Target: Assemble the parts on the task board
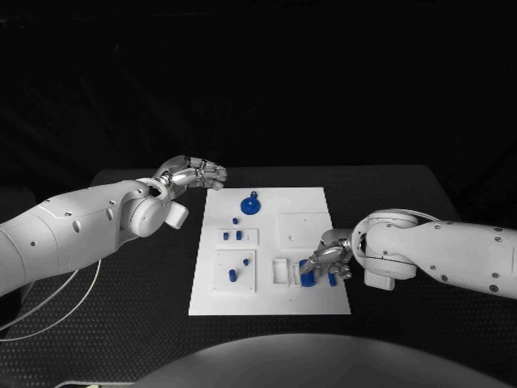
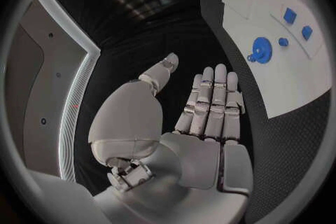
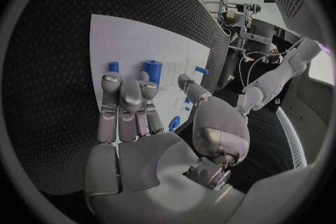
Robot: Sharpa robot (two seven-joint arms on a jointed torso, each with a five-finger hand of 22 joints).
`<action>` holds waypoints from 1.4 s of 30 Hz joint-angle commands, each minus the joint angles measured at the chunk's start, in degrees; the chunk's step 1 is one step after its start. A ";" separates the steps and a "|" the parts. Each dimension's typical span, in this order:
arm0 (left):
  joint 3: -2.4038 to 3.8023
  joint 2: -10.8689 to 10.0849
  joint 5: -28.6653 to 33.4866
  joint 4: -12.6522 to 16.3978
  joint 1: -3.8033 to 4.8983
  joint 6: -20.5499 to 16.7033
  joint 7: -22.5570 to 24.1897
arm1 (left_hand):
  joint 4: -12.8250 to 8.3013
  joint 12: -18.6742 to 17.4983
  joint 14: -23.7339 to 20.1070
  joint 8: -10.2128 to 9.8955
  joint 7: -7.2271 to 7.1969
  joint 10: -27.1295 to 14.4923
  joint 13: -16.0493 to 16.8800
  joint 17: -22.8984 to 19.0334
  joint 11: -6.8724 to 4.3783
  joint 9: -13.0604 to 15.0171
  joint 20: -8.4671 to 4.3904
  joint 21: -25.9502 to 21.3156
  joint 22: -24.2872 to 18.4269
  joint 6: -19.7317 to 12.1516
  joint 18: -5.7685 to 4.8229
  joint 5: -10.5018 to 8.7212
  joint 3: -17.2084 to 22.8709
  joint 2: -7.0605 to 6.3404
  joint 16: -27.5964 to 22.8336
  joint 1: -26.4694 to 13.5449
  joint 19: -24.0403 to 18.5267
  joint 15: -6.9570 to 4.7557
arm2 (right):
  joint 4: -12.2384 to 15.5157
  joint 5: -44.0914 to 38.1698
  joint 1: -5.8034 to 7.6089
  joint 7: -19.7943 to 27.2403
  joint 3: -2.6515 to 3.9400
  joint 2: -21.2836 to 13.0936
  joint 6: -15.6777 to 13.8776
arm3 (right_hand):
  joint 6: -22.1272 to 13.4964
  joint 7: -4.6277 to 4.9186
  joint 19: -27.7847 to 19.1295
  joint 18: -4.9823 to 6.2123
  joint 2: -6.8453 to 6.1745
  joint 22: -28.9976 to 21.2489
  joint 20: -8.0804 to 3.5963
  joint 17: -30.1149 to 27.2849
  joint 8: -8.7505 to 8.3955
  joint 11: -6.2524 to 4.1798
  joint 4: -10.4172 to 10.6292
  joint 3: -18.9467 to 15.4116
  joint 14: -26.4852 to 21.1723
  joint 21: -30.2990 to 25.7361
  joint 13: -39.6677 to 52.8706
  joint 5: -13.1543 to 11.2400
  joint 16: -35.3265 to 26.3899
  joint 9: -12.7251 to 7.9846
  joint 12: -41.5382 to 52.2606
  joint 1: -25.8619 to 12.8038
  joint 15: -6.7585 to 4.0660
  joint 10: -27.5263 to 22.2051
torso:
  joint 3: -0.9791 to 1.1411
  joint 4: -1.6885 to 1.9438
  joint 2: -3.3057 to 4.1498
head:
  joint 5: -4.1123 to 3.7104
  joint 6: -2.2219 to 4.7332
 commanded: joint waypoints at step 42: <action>0.04 -0.79 0.62 1.57 0.05 1.28 0.61 | 0.39 -0.01 -0.03 0.24 -0.03 0.07 -0.14 0.11 0.06 -0.15 0.23 -0.39 1.03 -0.23 0.34 0.13 -0.19 0.44 -0.40 -0.18 0.28 -0.14 | -3.95 -4.84 -2.36 -1.41 -0.27 4.07 -1.68 | 0.80 -0.05 -0.68 2.15 2.63 0.86 -0.08 -0.66 -0.57 -1.29 -2.26 0.49 -0.91 0.67 0.18 -0.09 0.93 0.84 0.28 -1.80 0.17 -2.72 | -0.03 -0.11 0.18 | 0.88 -0.03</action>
